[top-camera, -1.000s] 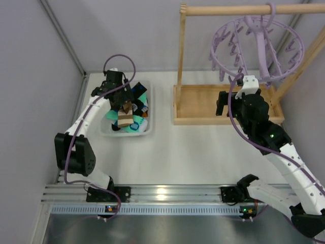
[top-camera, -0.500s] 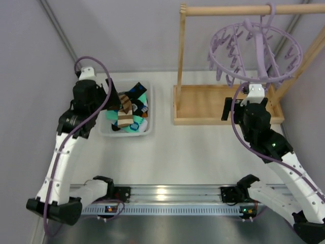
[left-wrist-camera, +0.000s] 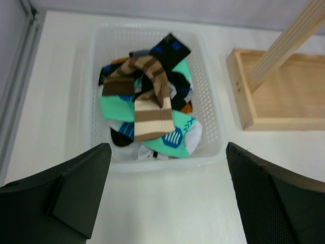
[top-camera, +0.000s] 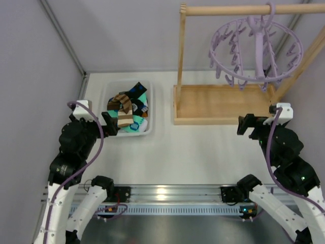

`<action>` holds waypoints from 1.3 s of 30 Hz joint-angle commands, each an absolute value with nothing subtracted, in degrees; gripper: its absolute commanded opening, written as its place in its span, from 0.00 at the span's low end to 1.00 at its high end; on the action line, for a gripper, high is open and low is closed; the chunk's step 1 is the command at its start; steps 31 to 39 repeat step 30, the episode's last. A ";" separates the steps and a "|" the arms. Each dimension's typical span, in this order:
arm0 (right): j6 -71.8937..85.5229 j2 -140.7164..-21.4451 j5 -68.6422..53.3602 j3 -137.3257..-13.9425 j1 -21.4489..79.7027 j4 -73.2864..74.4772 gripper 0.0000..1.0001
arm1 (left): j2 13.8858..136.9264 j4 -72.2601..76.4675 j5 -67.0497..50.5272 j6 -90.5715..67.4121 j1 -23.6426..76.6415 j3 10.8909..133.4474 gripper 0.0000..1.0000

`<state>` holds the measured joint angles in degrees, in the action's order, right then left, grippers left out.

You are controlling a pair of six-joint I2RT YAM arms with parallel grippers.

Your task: Remove the socks clipped to the hanger

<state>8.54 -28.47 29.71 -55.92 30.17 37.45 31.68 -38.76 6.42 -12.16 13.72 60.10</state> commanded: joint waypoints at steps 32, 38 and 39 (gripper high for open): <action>6.33 -21.27 29.88 -53.53 29.71 45.00 0.99 | 29.53 -33.14 13.09 -16.00 13.89 46.67 0.98; 6.33 -21.27 29.88 -53.53 29.71 45.00 0.99 | 29.53 -33.14 13.09 -16.00 13.89 46.67 0.98; 6.33 -21.27 29.88 -53.53 29.71 45.00 0.99 | 29.53 -33.14 13.09 -16.00 13.89 46.67 0.98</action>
